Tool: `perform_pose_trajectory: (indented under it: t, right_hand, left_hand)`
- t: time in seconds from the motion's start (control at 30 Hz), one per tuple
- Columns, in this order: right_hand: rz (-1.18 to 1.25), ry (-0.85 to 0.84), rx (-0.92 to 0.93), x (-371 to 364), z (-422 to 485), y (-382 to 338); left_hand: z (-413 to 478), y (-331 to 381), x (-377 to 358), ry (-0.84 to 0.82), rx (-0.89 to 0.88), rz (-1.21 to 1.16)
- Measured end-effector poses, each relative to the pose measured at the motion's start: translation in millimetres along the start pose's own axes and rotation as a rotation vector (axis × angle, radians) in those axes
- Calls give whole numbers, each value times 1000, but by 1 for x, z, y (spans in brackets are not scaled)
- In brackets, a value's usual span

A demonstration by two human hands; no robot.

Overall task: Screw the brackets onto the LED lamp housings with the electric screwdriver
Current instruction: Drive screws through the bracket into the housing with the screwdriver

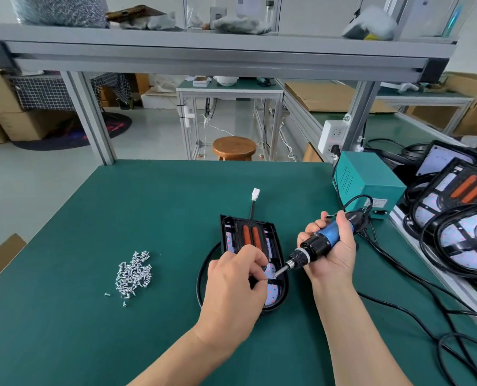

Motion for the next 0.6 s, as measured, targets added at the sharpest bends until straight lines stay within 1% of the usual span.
perform_pose_trajectory:
  t: [0.3, 0.6]
  right_hand:
    - [-5, 9, -5, 3, 2, 2]
    - [-28, 18, -6, 5, 3, 4]
  left_hand:
    - [2, -2, -3, -18, 70, -19]
    - [2, 2, -4, -8, 51, 38]
Point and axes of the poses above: each hand's wrist, its own z-axis towards the middle knuckle, its own x-axis out of the back of the hand, y = z × x, the point moved 5 cm from there along z, towards the middle knuckle, and after that the axes turned 2 degrees about z, right-handed, at the moved point
